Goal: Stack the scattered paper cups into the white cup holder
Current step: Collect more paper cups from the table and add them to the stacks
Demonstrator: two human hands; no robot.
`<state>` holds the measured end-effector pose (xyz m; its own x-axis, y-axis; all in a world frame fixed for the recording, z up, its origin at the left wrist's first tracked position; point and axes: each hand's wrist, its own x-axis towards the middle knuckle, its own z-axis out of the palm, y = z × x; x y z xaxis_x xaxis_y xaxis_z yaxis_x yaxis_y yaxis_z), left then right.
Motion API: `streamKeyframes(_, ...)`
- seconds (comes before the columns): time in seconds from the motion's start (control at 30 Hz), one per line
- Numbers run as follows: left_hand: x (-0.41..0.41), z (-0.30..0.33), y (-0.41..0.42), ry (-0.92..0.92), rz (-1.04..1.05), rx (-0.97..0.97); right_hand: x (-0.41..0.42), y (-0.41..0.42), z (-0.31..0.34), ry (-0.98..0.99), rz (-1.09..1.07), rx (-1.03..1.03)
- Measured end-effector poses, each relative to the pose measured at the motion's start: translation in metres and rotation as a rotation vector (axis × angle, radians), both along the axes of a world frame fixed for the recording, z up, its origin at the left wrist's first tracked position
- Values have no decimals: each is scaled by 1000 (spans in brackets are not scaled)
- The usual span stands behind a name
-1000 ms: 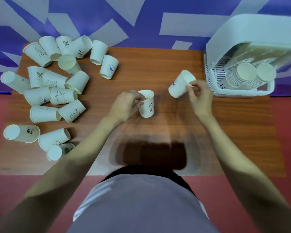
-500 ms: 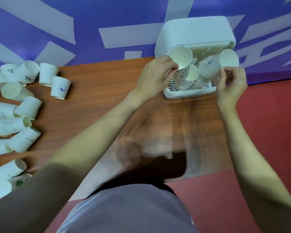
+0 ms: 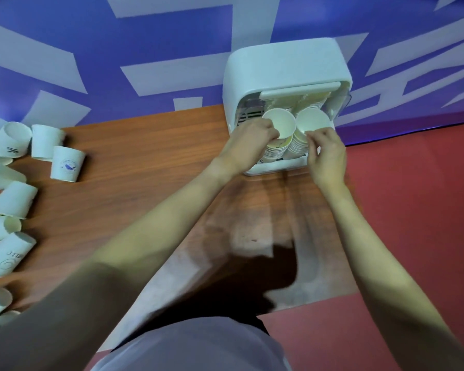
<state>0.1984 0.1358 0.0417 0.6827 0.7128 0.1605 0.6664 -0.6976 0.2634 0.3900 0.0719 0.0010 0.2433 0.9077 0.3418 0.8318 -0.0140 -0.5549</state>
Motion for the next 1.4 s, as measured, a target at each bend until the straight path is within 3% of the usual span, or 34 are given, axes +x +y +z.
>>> streamKeyframes(0.23, 8, -25, -1, 80, -10, -88, 0, 6, -8, -29, 1, -162)
streamKeyframes(0.4, -11, -25, -12, -139, 47, -31, -16, 2, 0, -45, -46, -139)
streamKeyframes(0.53, -70, -33, -35, -204, 205, -27, -63, -14, 4, -56, 125, -88)
streamKeyframes(0.73, -198, -60, -70, -95, 438, -88, -160, -31, -14, -103, 424, -308)
streamKeyframes(1.0, -359, -61, -108, -80, 713, -182, -300, -23, -23, -205, 732, -443)
streamKeyframes(1.23, -456, -60, -110, -80, 937, -206, -401, 16, -23, -239, 795, -508)
streamKeyframes(1.4, -488, -59, -96, -255, 1370, -310, -453, 51, -24, -201, 754, -588)
